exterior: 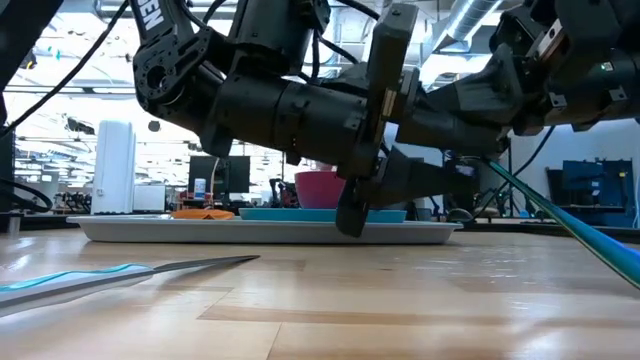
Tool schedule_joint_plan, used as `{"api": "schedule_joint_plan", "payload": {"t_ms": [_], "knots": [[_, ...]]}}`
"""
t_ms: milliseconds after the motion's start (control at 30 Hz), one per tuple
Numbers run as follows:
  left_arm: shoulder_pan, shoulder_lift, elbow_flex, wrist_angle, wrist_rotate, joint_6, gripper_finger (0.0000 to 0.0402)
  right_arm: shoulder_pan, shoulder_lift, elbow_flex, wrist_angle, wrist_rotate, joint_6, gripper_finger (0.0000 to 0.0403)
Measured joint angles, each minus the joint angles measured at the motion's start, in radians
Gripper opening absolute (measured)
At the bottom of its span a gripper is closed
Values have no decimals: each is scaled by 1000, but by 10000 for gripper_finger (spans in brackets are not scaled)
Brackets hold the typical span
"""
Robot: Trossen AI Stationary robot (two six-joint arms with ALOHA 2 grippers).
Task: Set up tray
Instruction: Put the purple fork on the brown napkin on the gray tray
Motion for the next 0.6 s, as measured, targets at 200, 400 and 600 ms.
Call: {"api": "schedule_joint_plan", "payload": {"t_ms": [200,400,600], "knots": [[-1,0,33,-8,-1,52,151,-2,0,1,0,0,0,1],[0,0,51,-25,48,88,111,-6,0,1,1,-7,0,0],[-1,-1,52,-61,48,64,32,9,-2,2,7,-8,-23,0]]}}
